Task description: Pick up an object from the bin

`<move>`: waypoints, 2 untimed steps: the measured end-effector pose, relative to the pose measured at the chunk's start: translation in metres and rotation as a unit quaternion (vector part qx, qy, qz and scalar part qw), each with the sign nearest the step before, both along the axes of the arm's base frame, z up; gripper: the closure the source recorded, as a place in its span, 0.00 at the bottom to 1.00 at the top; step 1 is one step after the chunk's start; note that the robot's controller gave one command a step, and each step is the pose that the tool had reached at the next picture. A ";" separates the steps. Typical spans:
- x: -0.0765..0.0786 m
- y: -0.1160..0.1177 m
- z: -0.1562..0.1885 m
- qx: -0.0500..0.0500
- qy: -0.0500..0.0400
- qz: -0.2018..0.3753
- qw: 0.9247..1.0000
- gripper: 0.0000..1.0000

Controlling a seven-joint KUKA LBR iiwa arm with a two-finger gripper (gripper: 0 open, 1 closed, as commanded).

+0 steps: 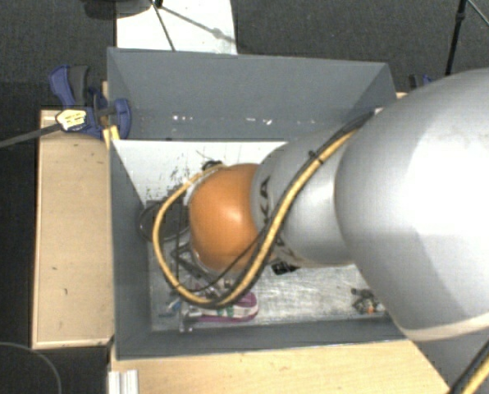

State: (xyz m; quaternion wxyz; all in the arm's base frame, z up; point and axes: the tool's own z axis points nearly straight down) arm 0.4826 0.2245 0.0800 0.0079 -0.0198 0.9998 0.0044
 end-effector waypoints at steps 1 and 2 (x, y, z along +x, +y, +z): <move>-0.004 -0.003 -0.002 -0.004 0.007 -0.005 1.000 1.00; 0.005 -0.001 0.142 -0.003 0.003 0.021 1.000 1.00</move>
Offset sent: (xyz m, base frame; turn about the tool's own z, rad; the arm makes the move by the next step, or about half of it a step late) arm 0.0000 0.0000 0.0000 0.0000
